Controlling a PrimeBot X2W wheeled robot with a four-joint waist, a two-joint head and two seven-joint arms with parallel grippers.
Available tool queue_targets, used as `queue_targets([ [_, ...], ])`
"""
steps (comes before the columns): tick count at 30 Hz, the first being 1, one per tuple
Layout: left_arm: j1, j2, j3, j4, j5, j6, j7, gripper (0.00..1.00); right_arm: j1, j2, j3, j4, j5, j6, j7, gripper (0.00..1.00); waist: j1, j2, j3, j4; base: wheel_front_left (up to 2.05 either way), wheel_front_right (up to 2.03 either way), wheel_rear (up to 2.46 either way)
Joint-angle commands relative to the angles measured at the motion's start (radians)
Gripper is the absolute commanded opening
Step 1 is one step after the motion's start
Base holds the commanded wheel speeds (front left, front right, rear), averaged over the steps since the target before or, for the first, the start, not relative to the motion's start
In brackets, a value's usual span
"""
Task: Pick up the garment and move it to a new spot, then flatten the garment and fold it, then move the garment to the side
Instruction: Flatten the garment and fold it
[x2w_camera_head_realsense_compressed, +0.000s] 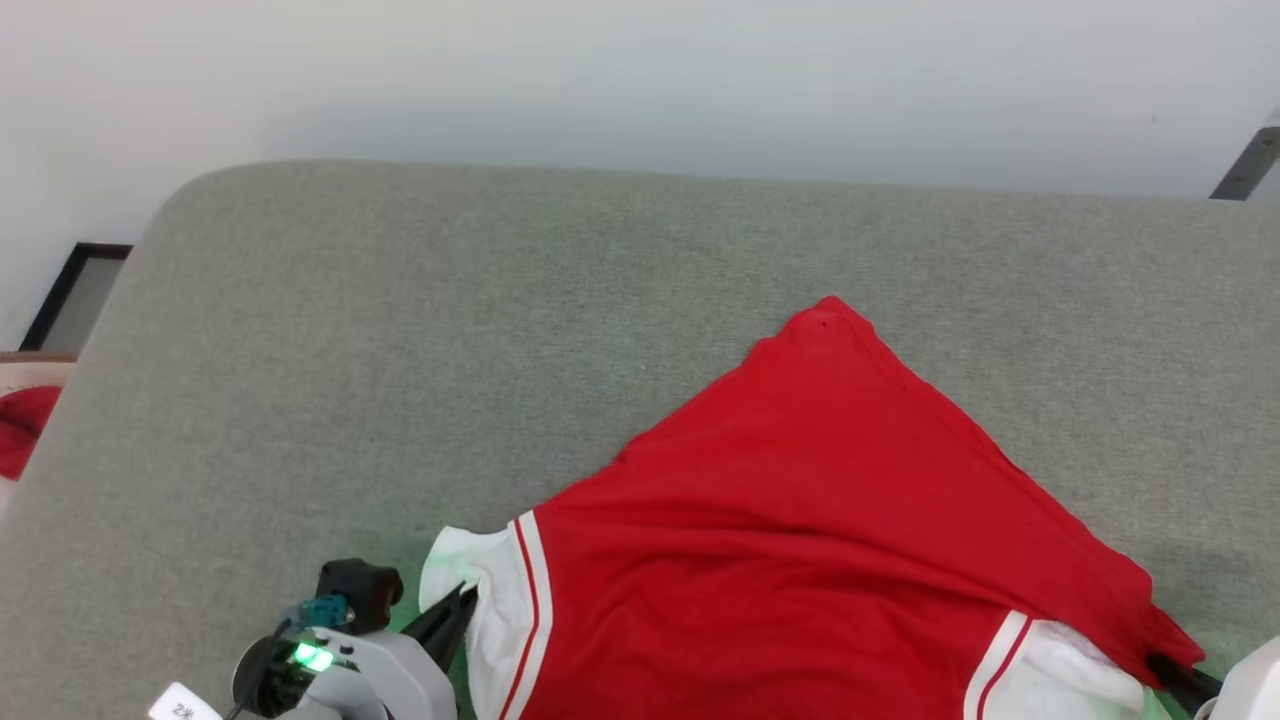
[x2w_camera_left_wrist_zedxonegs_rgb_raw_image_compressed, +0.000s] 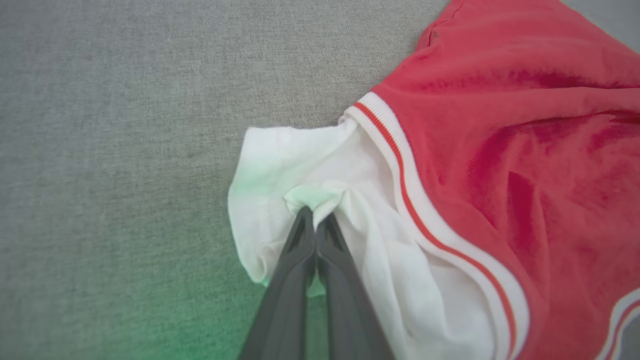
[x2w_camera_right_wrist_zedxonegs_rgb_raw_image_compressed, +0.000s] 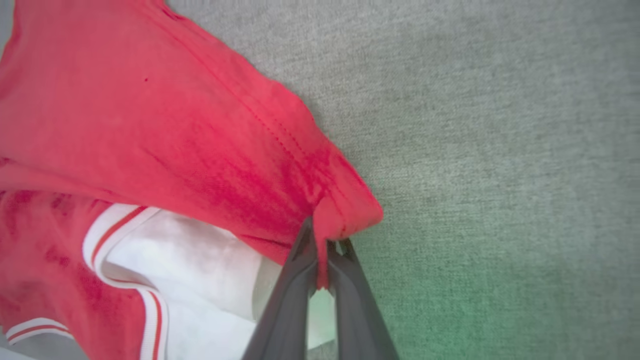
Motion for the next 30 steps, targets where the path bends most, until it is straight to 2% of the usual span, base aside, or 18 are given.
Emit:
queue_targets([
  [1, 0.009, 0.001, 0.002, 0.003, -0.001, 0.001, -0.001, 0.00, -0.004, 0.005, 0.000, 0.011, -0.016, -0.001, -0.021, 0.00, 0.0000, 0.0000, 0.000, -0.008, 0.00, 0.00, 0.00],
  [2, 0.010, 0.001, 0.003, 0.004, -0.002, 0.002, -0.001, 0.00, -0.009, 0.000, 0.008, 0.014, -0.029, -0.001, -0.030, 0.16, 0.0000, 0.0000, 0.000, -0.010, 0.00, 0.00, 0.00],
  [3, 0.011, 0.002, 0.004, 0.006, -0.002, 0.002, -0.002, 0.00, -0.014, -0.004, 0.014, 0.016, -0.037, -0.001, -0.041, 0.55, 0.0000, 0.0000, -0.001, -0.013, 0.00, 0.00, 0.00],
  [4, 0.013, 0.002, 0.005, 0.007, -0.002, 0.003, -0.002, 0.00, -0.018, -0.005, 0.017, 0.020, -0.042, -0.001, -0.049, 1.00, 0.0000, 0.0000, -0.002, -0.016, 0.00, 0.00, 0.00],
  [11, 0.028, 0.003, 0.012, 0.008, -0.004, 0.006, -0.005, 0.00, -0.006, -0.039, 0.061, -0.019, -0.054, -0.001, -0.039, 1.00, 0.0000, 0.0000, -0.010, -0.034, 0.00, 0.00, 0.00],
  [20, 0.041, 0.007, 0.015, 0.000, 0.000, 0.010, -0.007, 0.00, 0.021, -0.044, 0.026, -0.195, -0.053, -0.001, 0.067, 1.00, 0.0000, 0.0000, -0.019, -0.044, 0.00, 0.00, 0.00],
  [25, 0.034, 0.001, 0.005, -0.008, 0.009, 0.009, -0.001, 0.00, -0.046, -0.045, 0.020, -0.331, -0.066, -0.001, 0.124, 1.00, 0.0000, 0.0000, -0.025, -0.025, 0.00, 0.00, 0.00],
  [30, 0.006, -0.010, -0.004, -0.020, 0.020, 0.008, 0.005, 0.00, -0.188, -0.081, 0.101, -0.351, -0.117, -0.001, 0.093, 1.00, 0.0000, 0.0000, -0.009, 0.011, 0.00, 0.00, 0.00],
])
